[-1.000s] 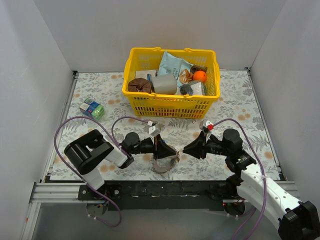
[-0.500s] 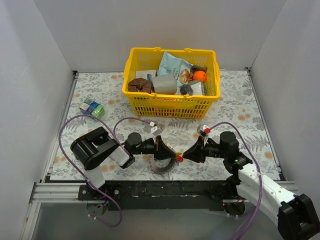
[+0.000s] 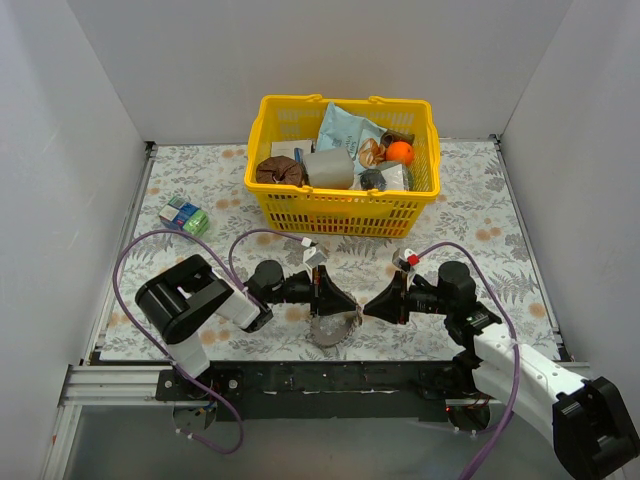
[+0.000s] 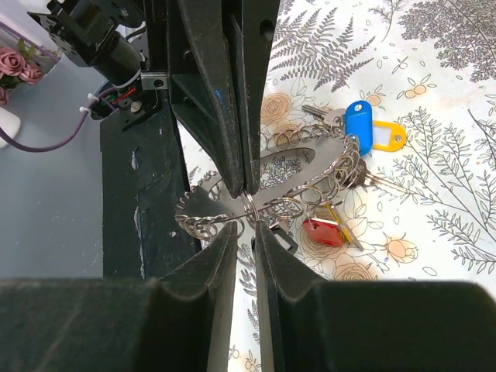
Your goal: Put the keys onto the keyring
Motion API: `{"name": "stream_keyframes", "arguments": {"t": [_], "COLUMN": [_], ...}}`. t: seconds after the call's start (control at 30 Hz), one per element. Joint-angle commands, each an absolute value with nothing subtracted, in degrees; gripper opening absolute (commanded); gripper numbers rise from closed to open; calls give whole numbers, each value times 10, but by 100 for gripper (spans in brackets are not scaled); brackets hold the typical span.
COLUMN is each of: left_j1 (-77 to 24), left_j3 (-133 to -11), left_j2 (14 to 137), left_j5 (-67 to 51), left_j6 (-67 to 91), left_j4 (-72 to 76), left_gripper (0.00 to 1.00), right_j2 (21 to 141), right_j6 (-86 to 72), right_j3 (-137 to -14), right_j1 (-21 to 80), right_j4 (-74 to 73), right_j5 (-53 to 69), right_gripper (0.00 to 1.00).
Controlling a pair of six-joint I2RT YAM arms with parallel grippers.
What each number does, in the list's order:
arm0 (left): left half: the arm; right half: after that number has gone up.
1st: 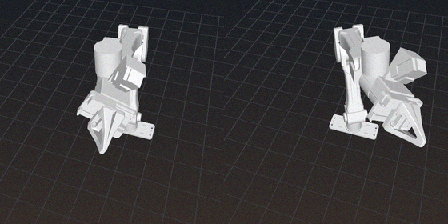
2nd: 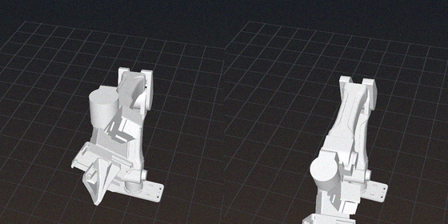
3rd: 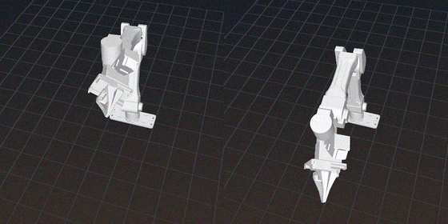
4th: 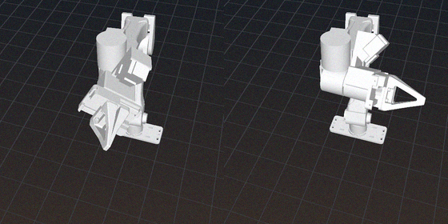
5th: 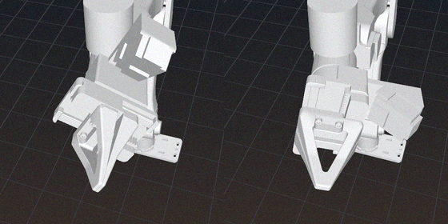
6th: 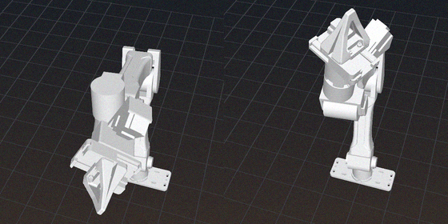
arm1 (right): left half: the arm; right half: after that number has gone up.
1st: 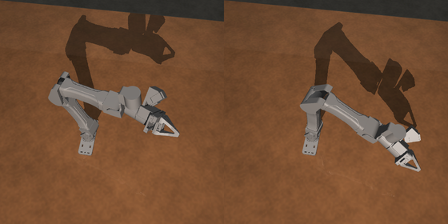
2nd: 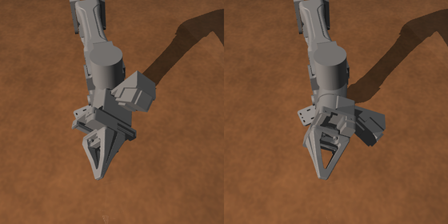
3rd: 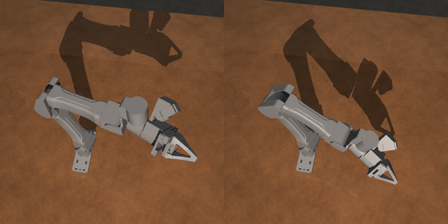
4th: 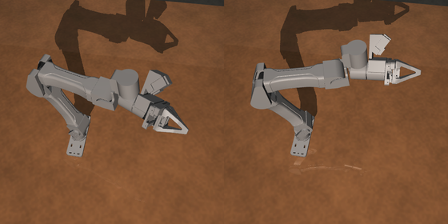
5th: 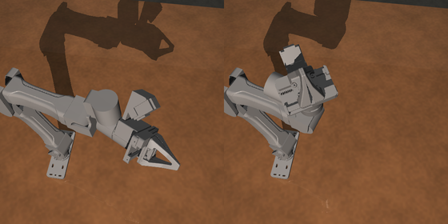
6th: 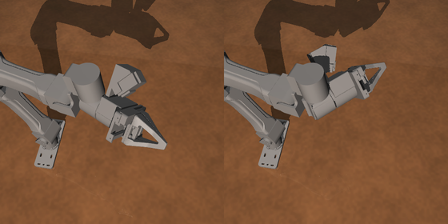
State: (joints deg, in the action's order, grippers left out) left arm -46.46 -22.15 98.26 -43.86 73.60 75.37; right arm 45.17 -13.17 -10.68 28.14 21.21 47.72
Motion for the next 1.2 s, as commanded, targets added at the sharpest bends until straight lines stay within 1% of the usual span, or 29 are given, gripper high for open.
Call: {"name": "stream_keyframes", "arguments": {"t": [0.0, 0.37, 0.57, 0.77, 0.9, 1.17], "left_j1": [-461, -461, -461, -461, -462, -462], "left_j3": [-236, -246, -249, -253, -256, -261], "left_j2": [955, 943, 940, 937, 941, 939], "left_j5": [-459, -471, -475, -477, -478, -479], "left_j6": [746, 756, 761, 766, 770, 769], "left_j4": [1056, 1056, 1056, 1056, 1056, 1056], "left_gripper": [0, 0, 0, 0, 0, 0], "right_j2": [456, 465, 464, 462, 461, 457], "right_j6": [-134, -134, -136, -140, -143, -143], "right_j3": [-106, -99, -98, -98, -102, -104], "right_j1": [281, 280, 282, 284, 285, 285], "right_j4": [250, 258, 259, 262, 258, 248], "right_j5": [490, 487, 490, 489, 477, 475], "right_gripper": [22, 21, 18, 12, 1, 1]}}
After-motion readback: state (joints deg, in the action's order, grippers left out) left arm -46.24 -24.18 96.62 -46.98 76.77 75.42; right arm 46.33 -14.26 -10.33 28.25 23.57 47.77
